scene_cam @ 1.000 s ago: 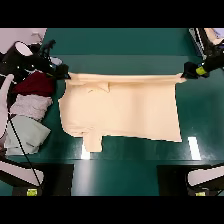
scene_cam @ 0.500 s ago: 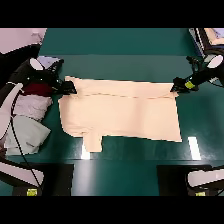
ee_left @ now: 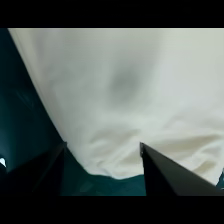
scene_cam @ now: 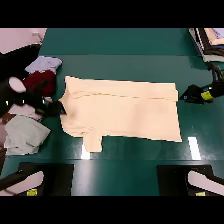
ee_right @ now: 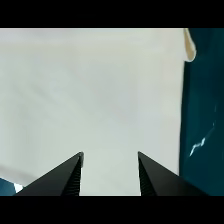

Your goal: Fold the shirts.

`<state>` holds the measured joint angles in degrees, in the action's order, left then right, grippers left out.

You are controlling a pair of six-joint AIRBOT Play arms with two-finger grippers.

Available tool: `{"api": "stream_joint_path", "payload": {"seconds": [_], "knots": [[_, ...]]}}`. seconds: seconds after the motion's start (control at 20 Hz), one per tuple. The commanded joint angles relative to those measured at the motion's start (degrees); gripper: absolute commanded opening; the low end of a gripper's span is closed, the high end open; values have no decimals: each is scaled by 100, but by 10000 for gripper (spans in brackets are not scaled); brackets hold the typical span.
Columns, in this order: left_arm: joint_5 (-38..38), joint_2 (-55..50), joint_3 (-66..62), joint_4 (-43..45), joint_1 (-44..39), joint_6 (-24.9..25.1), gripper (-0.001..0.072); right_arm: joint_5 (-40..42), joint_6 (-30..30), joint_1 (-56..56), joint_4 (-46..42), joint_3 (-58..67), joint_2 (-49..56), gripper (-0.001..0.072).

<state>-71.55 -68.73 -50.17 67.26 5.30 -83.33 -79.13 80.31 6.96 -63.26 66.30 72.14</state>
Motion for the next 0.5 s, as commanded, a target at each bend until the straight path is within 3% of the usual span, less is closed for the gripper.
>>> {"api": "stream_joint_path", "payload": {"seconds": [0.0, 0.2, 0.35, 0.4, 0.45], "knots": [[369, 938, 1587, -177, -227, -378, 549, 214, -133, 133, 374, -581, -595, 416], [1091, 1176, 2168, -925, -601, -431, 549, 214, -136, 133, 374, -603, -756, 416], [1589, 1172, 2188, -938, -1012, -748, 548, 192, -138, 133, 374, -603, -791, 415], [1604, 1172, 2188, -938, -1119, -837, 528, 175, -138, 133, 372, -603, -791, 415], [1576, 1172, 2184, -929, -1176, -820, 369, 153, -138, 133, 372, -603, -791, 415]]}}
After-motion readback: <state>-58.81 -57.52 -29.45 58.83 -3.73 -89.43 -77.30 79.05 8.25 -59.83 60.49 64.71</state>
